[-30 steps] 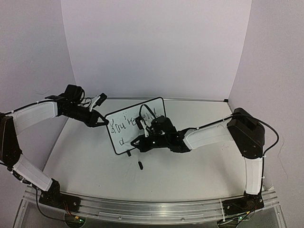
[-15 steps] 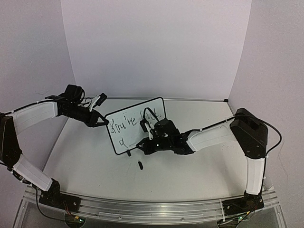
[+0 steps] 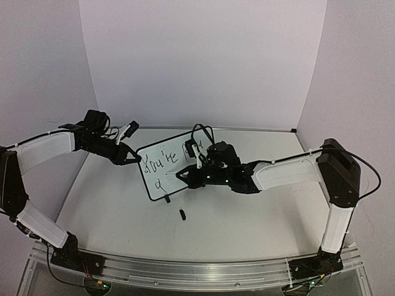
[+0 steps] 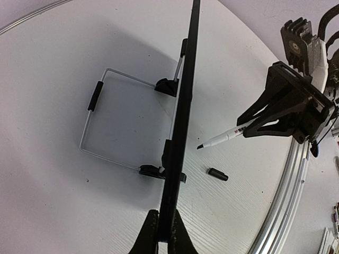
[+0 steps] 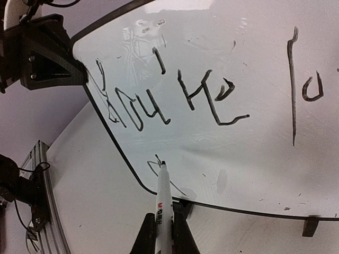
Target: Write a sentence on the whiteboard
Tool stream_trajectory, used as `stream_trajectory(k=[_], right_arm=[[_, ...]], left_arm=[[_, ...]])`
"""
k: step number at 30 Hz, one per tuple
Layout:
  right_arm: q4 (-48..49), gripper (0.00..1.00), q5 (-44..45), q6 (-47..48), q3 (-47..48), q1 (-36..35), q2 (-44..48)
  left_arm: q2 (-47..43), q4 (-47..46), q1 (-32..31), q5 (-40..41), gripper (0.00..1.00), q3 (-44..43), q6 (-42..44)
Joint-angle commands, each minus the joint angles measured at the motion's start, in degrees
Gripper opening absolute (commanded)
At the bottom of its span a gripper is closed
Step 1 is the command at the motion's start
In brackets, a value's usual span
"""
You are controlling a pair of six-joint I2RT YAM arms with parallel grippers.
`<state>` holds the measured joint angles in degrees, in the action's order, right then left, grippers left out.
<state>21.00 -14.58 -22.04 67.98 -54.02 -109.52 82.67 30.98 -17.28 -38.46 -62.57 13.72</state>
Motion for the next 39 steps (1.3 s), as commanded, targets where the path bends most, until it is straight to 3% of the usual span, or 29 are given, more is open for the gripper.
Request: stream_trajectory(k=[1, 14, 39], right_arm=[[2.02, 0.00, -1.83, -0.32, 3.46, 0.67, -1.62], [1.92, 0.00, -2.52, -1.15, 6.43, 1.39, -5.96], [1.41, 0.00, -2.72, -2.75, 0.23, 1.40, -5.51]], left_arm=[[0.91, 1.31, -0.26, 4.24, 0.00, -0.98, 1.35], [1.02, 1.29, -0.23, 4.27, 0.00, -1.12, 1.34], [1.00, 1.32, -0.21, 4.17, 0.00, -1.10, 1.37]])
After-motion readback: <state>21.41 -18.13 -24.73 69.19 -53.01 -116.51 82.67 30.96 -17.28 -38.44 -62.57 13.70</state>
